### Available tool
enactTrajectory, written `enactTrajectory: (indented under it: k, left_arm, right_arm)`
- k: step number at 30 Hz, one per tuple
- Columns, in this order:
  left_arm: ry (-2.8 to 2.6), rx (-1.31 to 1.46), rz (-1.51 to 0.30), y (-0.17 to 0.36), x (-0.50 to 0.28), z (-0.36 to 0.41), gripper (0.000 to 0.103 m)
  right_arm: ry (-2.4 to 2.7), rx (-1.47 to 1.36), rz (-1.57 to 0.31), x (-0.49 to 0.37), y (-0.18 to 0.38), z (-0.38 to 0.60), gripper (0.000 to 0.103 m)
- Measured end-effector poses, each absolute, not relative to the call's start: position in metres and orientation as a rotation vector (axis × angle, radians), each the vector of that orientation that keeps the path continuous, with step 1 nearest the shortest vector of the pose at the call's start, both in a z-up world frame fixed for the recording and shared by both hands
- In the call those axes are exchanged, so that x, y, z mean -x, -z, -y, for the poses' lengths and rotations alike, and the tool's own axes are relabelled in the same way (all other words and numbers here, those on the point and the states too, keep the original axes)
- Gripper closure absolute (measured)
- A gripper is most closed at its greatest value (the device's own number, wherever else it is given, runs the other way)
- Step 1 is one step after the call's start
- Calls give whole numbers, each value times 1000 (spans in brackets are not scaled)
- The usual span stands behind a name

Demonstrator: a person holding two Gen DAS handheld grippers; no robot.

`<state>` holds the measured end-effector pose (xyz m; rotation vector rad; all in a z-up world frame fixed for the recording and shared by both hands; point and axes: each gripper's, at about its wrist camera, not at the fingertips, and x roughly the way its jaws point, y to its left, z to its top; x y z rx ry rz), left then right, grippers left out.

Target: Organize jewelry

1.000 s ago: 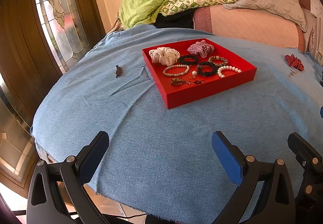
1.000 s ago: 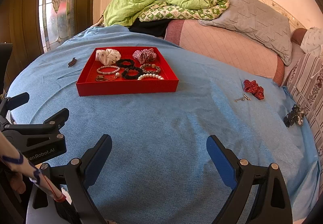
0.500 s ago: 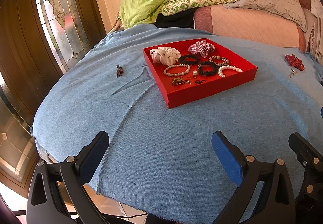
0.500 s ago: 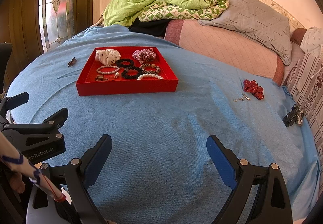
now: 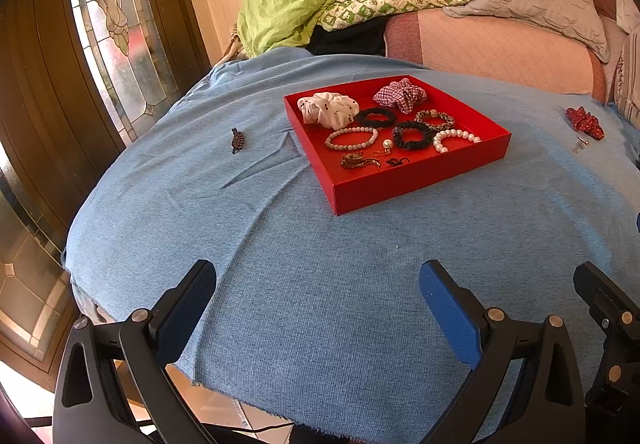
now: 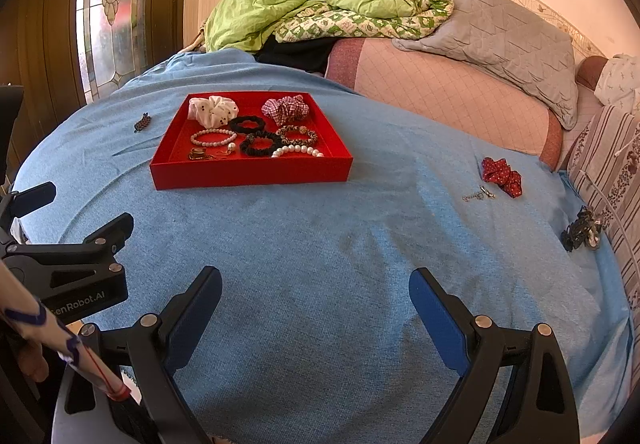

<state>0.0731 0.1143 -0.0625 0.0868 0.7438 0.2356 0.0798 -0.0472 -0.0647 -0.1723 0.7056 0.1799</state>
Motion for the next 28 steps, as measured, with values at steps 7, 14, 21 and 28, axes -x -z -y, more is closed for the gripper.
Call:
enactTrajectory:
  k: [7,14,21,28]
  left_arm:
    - [-235,-87,-745,62,-74,-113,2]
    - [-222,-106,-753,65,-74,-111,2]
    - [-185,-138,-778,70,-81,-99,2]
    - [-158,-167,-770,69,-83,-82,2]
  right_arm:
    - [-179,173,-707,-80,65,48,6]
    - [-166,167,-717,-77,66,59,6]
    - [-126,147,-736,-83,65,74,6]
    - [-89,150,-753,-86,65,85,6]
